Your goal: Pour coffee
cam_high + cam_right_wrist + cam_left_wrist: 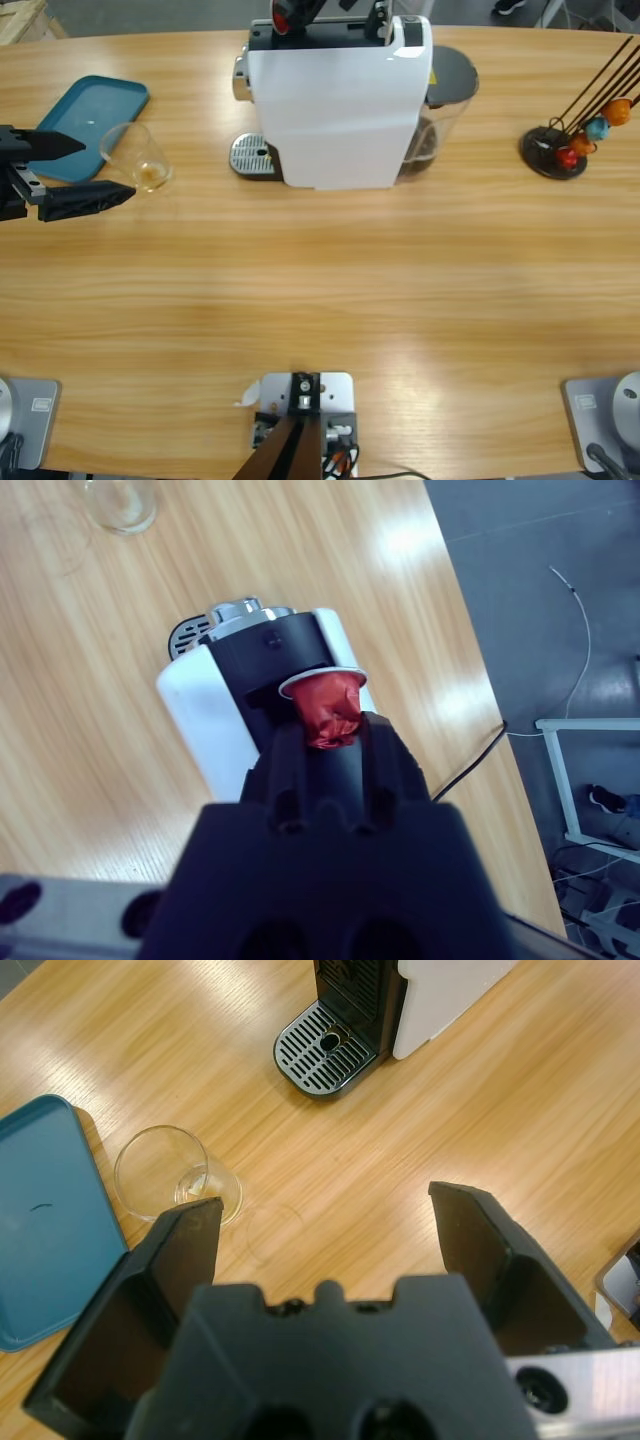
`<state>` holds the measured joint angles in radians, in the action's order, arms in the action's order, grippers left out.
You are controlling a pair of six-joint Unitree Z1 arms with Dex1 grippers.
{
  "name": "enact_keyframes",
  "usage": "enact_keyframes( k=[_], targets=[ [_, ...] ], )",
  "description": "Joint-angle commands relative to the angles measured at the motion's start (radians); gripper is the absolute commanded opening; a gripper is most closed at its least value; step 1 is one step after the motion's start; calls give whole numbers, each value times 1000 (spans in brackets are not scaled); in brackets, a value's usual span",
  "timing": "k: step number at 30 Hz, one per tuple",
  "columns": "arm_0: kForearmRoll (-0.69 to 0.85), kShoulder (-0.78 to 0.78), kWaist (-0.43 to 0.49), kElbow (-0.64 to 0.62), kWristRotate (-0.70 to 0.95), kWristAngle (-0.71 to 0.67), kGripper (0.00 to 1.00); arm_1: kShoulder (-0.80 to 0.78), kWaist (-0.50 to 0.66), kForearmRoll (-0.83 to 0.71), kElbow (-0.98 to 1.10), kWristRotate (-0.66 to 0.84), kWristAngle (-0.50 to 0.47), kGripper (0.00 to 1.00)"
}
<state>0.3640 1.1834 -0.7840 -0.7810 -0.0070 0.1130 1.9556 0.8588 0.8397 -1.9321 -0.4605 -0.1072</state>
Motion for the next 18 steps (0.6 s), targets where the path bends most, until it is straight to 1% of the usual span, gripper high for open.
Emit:
enact_keyframes(
  k=[1, 7, 9, 10, 11, 13, 14, 15, 18],
  targets=[
    [4, 35, -8, 16, -7, 1, 904, -8, -13, -11, 53, -10, 27, 154],
    [4, 35, -8, 16, -7, 1, 902, -10, -12, -11, 46, -16, 37, 155],
    [4, 35, -8, 16, -7, 1, 899, -6, -12, -13, 40, -20, 38, 172],
    [4, 35, -8, 16, -7, 1, 899, -5, -12, -13, 37, -20, 40, 350],
    [4, 35, -8, 16, -7, 1, 899, -3, -12, -13, 34, -20, 42, 579],
    [4, 35, -8, 16, -7, 1, 899, -2, -12, -12, 32, -19, 46, 864],
    [4, 35, -8, 16, -7, 1, 899, -1, -11, -10, 32, -18, 47, 967],
    [4, 35, -8, 16, -7, 1, 899, -1, -10, -9, 33, -17, 47, 998],
    [4, 35, -8, 16, -7, 1, 899, -2, -10, -7, 33, -13, 49, 1000]
  ],
)
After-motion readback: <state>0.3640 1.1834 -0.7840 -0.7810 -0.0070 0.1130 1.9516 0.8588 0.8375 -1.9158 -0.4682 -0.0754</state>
